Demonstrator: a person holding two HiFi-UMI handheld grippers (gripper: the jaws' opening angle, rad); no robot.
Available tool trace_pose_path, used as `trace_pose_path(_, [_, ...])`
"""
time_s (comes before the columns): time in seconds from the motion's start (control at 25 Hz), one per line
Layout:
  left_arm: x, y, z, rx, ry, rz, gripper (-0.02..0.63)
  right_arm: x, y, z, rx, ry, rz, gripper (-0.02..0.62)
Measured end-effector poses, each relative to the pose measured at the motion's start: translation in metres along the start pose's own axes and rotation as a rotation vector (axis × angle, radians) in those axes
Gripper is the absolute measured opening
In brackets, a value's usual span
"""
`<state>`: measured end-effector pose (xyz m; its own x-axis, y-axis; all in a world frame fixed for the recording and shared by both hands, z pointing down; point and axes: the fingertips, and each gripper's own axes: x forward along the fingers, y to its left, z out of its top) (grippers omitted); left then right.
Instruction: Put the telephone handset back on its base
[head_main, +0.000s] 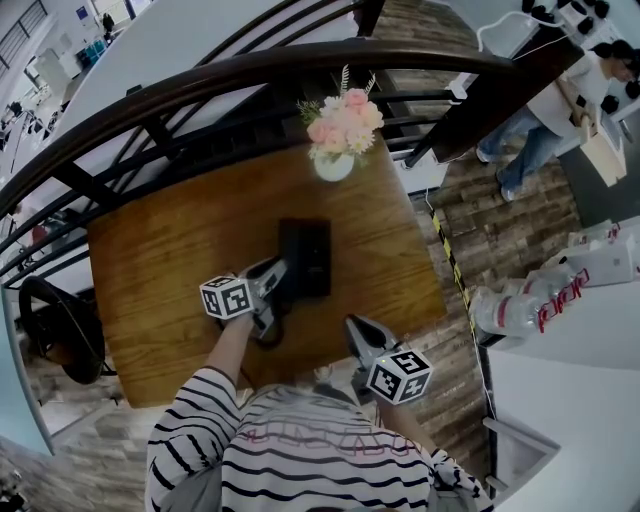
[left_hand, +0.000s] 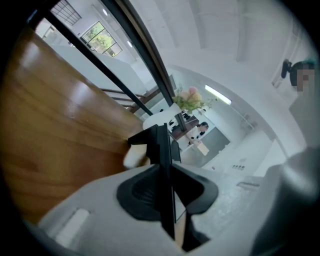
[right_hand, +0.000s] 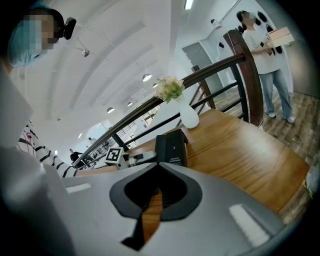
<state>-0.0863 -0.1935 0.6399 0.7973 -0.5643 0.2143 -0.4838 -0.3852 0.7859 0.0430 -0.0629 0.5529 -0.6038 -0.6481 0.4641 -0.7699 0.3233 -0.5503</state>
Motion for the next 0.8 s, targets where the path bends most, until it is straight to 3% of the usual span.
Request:
trace_pose_path(0.48, [0.0000,0.0000,0.0035,-0.048,-0.015,-0.057,0.064,0.0008,-0.0006,-0.0030,0.003,0.003,-0.002,0.002])
trace_pose_path(0.8, [0.0033,0.0040,0.0021,-0.138,-0.011,-0.136,0.064,0.0011,-0.0019,-0.0050,0.007,0.008,-0.006,0.002])
